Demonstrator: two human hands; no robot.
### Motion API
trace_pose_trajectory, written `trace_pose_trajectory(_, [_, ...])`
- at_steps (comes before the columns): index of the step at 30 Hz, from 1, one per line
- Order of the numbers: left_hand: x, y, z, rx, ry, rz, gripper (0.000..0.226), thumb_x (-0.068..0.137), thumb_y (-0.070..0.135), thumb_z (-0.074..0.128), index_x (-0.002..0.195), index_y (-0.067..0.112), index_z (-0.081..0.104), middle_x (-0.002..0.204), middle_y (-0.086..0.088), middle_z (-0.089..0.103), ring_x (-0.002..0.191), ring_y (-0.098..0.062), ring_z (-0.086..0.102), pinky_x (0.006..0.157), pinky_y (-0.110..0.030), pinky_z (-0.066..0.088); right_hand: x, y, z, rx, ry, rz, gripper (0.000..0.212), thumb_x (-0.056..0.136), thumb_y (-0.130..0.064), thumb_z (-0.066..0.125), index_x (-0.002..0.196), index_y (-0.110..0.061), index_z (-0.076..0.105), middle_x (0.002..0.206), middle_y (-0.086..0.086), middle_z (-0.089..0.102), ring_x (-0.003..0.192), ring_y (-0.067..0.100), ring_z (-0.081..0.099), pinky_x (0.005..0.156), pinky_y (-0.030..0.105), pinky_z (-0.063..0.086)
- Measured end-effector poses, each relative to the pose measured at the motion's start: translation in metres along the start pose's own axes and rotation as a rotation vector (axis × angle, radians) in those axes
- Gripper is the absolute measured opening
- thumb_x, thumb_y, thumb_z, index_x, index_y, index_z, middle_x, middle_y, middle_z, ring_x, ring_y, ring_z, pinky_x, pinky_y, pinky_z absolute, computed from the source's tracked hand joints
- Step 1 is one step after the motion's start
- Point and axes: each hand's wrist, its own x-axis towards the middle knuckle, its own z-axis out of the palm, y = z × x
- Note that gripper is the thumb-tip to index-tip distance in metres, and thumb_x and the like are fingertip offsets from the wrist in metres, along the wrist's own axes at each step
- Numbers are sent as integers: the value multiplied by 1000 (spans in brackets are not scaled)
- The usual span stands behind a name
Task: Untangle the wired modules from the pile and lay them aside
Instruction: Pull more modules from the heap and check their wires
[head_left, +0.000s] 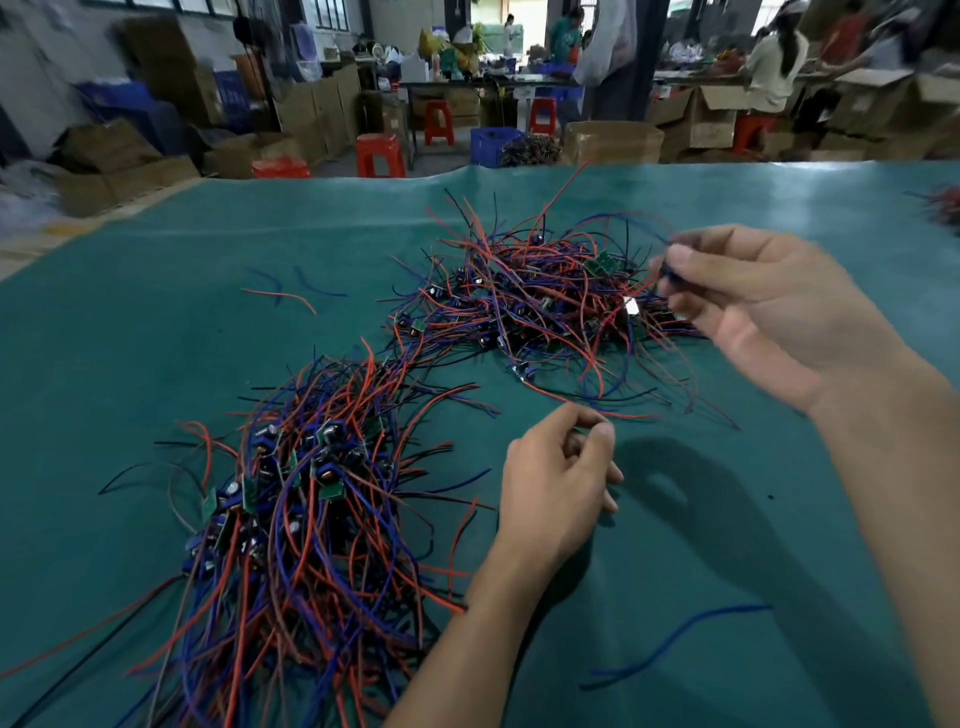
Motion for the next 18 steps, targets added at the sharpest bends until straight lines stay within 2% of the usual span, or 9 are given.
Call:
trace_pose_trajectory(3, [0,0,0,-15,11,-12,14,95,26,51,91,18,62,65,-7,68,44,-20,59,47,-36,55,0,-19,-11,-93,61,-148,10,74,-27,82,79,-20,76,79,-1,75,63,8,62,54,18,48])
trace_pose_trajectory(5, [0,1,0,-35,30,-23,14,96,25,49,93,19,62,65,-5,67,44,-22,59,47,-35,54,2,-33,-21,30,-11,-134,13,72,-36,84,77,-26,78,80,-6,74,64,4,61,54,17,47])
trace_pose_trajectory(6, [0,1,-1,-41,41,-23,15,97,23,48,94,19,62,64,-5,67,44,-22,59,47,-34,53,2,-36,-25,169,-123,-62,14,75,-37,84,80,-25,78,81,-7,72,65,4,61,55,17,48])
trace_pose_trajectory(8, [1,0,0,-45,49,-17,16,99,23,47,94,17,61,64,-5,66,44,-24,60,49,-35,54,-4,-36,-23,535,-487,182,16,92,-29,71,97,-14,75,91,1,72,73,11,63,62,24,53])
trace_pose_trajectory(10, [1,1,0,-62,47,-18,23,98,30,45,93,16,62,64,-8,66,44,-25,59,49,-35,54,-17,-18,-15,670,-639,359,20,99,-21,61,109,-6,71,99,10,70,78,19,64,66,30,55])
trace_pose_trajectory(12, [0,2,0,-87,48,-26,36,101,41,39,91,16,64,66,-12,68,45,-24,61,50,-27,48,-31,11,3,461,-433,437,18,78,-16,78,94,-10,75,89,7,69,64,14,61,52,23,49])
trace_pose_trajectory(14, [0,2,-2,-93,56,-40,60,99,61,27,92,19,69,69,-11,71,55,-26,67,55,-26,48,-42,41,22,285,-136,544,19,65,-17,77,81,-12,68,76,5,65,50,10,50,41,19,37])
trace_pose_trajectory(16, [2,1,-4,-32,60,-51,78,91,74,20,94,17,74,77,-8,75,76,-31,71,74,-39,56,-45,65,29,244,-9,594,11,76,-14,68,81,-14,59,70,3,60,43,8,42,35,17,27])
trace_pose_trajectory(18, [3,2,-4,22,50,-22,73,93,70,29,89,10,71,77,-13,74,77,-38,69,78,-53,55,-45,82,29,197,46,550,10,89,-9,63,83,-15,57,70,3,59,38,5,39,30,16,23])
